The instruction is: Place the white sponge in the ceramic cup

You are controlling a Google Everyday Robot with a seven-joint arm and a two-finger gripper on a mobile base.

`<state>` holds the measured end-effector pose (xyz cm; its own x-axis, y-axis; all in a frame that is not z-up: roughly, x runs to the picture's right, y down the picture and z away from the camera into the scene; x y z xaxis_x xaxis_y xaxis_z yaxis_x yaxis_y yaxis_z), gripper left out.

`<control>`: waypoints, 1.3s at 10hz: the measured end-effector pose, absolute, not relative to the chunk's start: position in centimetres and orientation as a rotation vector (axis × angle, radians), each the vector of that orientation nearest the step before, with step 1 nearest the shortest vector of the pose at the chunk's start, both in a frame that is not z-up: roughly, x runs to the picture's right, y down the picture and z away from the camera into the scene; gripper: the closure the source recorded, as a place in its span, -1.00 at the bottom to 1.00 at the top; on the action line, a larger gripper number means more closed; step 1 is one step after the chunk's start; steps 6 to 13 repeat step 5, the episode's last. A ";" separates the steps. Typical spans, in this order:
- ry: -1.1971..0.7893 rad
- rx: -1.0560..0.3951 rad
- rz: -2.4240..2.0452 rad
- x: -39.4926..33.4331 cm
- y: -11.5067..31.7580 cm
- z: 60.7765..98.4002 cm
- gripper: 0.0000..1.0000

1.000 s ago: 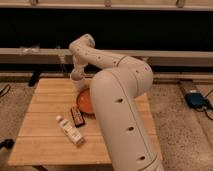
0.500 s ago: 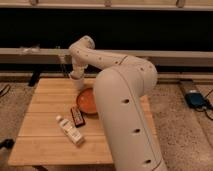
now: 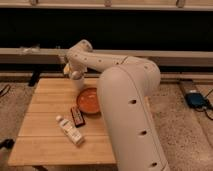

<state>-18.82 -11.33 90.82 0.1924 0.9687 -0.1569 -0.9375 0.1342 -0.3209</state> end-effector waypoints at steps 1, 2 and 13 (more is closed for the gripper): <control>-0.102 -0.386 1.382 -18.9 -11.3 90.7 -0.60; -0.115 -0.385 1.374 -19.1 -11.2 90.5 -0.60; -0.116 -0.385 1.372 -19.2 -11.2 90.5 -0.60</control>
